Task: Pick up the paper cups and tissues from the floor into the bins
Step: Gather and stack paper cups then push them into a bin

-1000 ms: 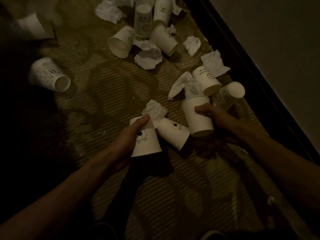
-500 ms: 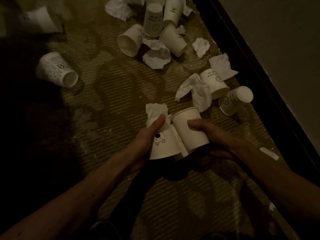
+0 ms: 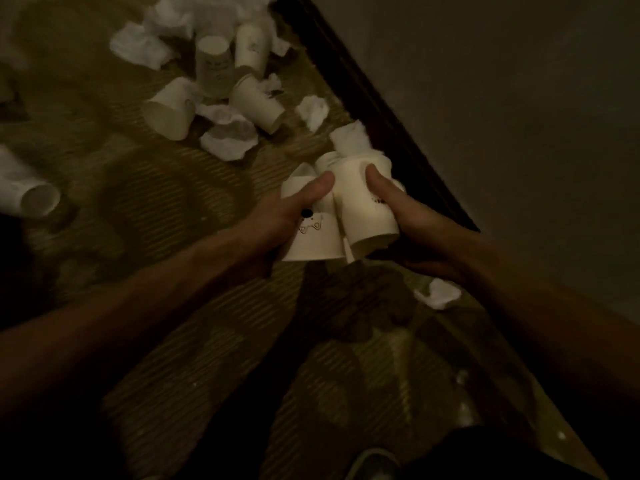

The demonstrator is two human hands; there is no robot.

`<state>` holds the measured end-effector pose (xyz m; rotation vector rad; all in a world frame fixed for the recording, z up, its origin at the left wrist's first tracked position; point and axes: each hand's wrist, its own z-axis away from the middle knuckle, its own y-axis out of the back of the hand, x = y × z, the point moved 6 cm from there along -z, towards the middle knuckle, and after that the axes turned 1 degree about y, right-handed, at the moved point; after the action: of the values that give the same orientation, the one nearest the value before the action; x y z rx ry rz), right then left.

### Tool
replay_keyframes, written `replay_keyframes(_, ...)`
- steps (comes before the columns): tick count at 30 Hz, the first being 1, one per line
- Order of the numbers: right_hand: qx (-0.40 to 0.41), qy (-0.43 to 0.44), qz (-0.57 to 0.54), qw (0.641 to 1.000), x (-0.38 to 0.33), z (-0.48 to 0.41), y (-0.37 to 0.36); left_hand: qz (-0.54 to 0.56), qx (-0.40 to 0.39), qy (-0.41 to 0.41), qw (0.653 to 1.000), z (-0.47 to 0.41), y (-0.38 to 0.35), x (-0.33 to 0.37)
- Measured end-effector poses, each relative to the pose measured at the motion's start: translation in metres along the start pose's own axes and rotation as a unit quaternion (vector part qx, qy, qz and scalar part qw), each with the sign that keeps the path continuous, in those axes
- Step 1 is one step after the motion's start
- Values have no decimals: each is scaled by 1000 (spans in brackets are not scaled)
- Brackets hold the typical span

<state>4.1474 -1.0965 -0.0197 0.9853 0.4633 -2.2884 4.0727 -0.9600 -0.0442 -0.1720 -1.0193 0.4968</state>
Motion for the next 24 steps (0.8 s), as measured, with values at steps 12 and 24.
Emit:
replay_keyframes(12,177,183,-68,965,-40,242,94,-207,-144,-10,968,92,-228,86)
replay_keyframes(24,488,137,-118,854,123,440,133,-272,-353,45,894,216,-357,-52)
